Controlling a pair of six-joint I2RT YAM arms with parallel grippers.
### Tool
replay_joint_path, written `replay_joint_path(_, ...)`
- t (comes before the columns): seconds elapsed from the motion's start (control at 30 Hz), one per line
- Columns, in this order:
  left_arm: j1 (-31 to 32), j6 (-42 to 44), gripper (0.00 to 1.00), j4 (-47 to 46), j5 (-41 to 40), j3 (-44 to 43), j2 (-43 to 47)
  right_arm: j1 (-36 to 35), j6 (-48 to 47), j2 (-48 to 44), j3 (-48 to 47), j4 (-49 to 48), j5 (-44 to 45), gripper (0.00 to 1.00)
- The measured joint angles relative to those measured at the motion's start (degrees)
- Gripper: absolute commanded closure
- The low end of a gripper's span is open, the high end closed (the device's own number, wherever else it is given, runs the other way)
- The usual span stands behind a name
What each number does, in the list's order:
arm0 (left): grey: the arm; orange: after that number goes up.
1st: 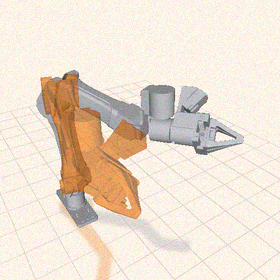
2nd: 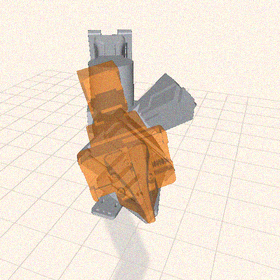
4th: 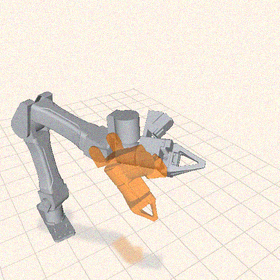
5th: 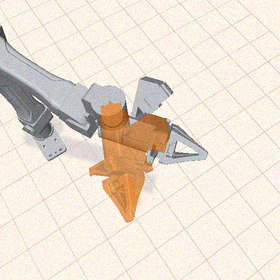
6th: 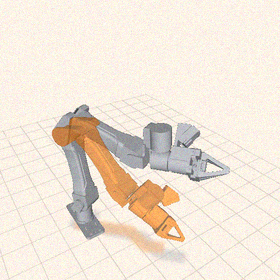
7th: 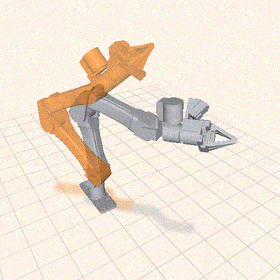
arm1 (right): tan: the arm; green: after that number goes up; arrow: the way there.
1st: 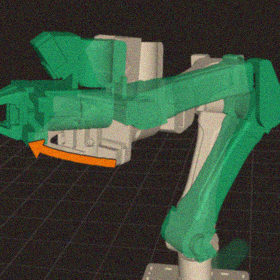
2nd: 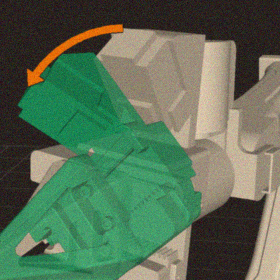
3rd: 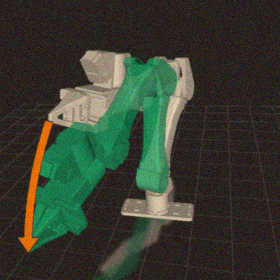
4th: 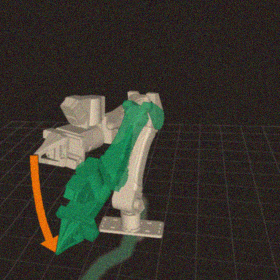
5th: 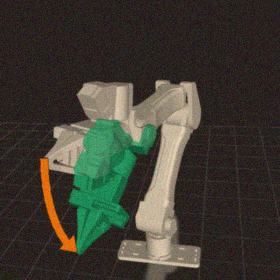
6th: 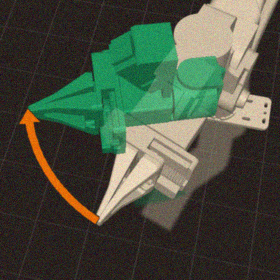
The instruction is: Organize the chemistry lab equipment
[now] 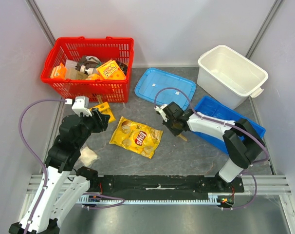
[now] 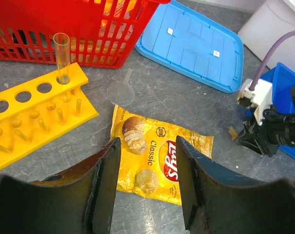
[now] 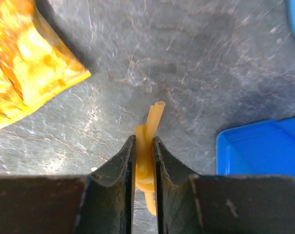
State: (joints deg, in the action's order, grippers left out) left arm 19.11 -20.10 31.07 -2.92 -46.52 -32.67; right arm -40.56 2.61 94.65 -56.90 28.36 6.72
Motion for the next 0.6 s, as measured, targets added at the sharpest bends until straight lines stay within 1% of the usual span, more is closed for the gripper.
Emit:
replay_joint_path(0.17,-0.02,0.00,0.45,-0.02,0.00,0.02,0.17,0.07,0.90,-2.12,-5.90,0.79,0.72,0.80)
replay_joint_path(0.27,-0.02,0.00,0.45,0.00,0.02,0.02,0.50,0.72,1.03,-3.67,-11.82,1.07,2.93,0.80)
replay_joint_path(0.33,-0.02,0.00,0.45,0.00,0.11,0.02,0.83,2.49,0.87,-4.22,-16.20,0.90,5.05,0.80)
replay_joint_path(0.43,-0.02,0.00,0.44,-0.04,0.48,0.04,0.85,8.28,0.11,-4.52,-22.05,0.02,8.76,0.79)
replay_joint_path(0.6,0.00,0.00,0.45,-0.07,1.53,0.04,0.70,23.23,-3.54,-4.59,-27.58,-5.86,14.82,0.77)
